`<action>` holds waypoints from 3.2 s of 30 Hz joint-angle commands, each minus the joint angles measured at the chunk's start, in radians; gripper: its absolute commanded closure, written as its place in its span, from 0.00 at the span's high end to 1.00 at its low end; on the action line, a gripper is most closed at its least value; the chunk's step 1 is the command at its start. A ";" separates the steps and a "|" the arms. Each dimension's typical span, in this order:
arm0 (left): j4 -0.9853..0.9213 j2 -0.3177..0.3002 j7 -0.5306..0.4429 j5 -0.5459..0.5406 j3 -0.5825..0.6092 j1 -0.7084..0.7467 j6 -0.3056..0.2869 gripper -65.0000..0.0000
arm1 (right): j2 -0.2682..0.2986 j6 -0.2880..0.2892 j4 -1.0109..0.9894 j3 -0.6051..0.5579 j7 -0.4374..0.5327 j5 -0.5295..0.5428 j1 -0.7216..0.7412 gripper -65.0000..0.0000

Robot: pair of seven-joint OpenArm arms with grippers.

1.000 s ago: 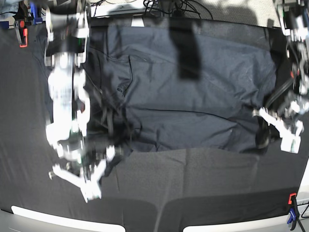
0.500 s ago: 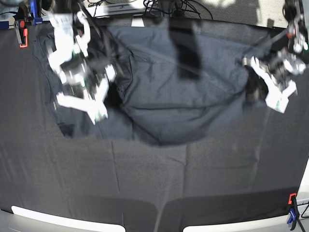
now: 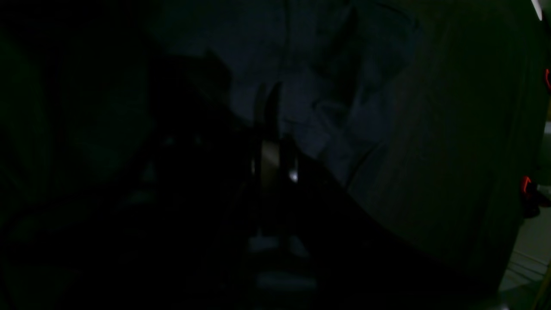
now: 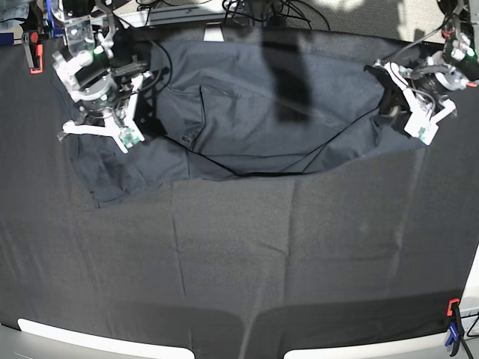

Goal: Layout the t-shirt on the table in an organized manner, then fold the t-shirt properly

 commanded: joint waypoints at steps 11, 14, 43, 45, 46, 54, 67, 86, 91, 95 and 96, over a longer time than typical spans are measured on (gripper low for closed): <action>0.055 -0.015 -0.024 -0.045 -0.163 0.006 0.000 0.00 | 0.011 -0.018 0.020 0.030 -0.006 -0.016 -0.007 0.00; 0.047 -0.014 -0.051 -0.076 -0.163 0.021 0.000 0.00 | 0.011 -0.018 0.020 0.030 -0.006 -0.016 -0.039 0.00; -0.003 -0.013 -0.115 -0.031 -0.163 0.028 0.000 0.47 | 0.021 -0.206 0.020 0.030 -0.010 -0.064 -0.106 0.00; -0.013 -0.013 -0.118 -0.031 -0.163 0.027 0.000 0.47 | 0.021 -0.206 0.020 0.030 -0.010 -0.064 -0.106 0.00; -0.025 -0.013 -0.118 -0.031 -0.163 0.027 0.000 0.47 | 0.021 -0.206 0.020 0.030 -0.011 -0.064 -0.106 0.00; -0.142 -0.013 -0.163 -0.032 -0.163 0.018 0.000 0.47 | 0.021 -0.206 0.020 0.030 -0.010 -0.064 -0.105 0.00; -0.117 -0.013 -0.147 -0.077 -0.163 -0.024 -0.007 0.10 | 0.021 -0.206 0.020 0.030 -0.010 -0.064 -0.105 0.00; -0.125 -0.016 -0.315 0.038 -0.090 -0.360 -0.007 0.00 | 0.021 -0.206 0.020 0.030 -0.010 -0.064 -0.105 0.00; -0.209 -0.016 -0.336 0.059 0.111 -0.467 -0.007 0.00 | 0.021 -0.208 0.020 0.030 -0.010 -0.064 -0.105 0.00; -0.315 -0.016 -0.383 0.155 0.237 -0.527 -0.006 0.00 | 0.021 -0.228 0.020 0.030 -0.010 -0.064 -0.105 0.00; -0.324 -0.016 -0.383 0.175 0.243 -0.534 -0.006 0.00 | 0.021 -0.232 0.020 0.030 -0.010 -0.064 -0.105 0.00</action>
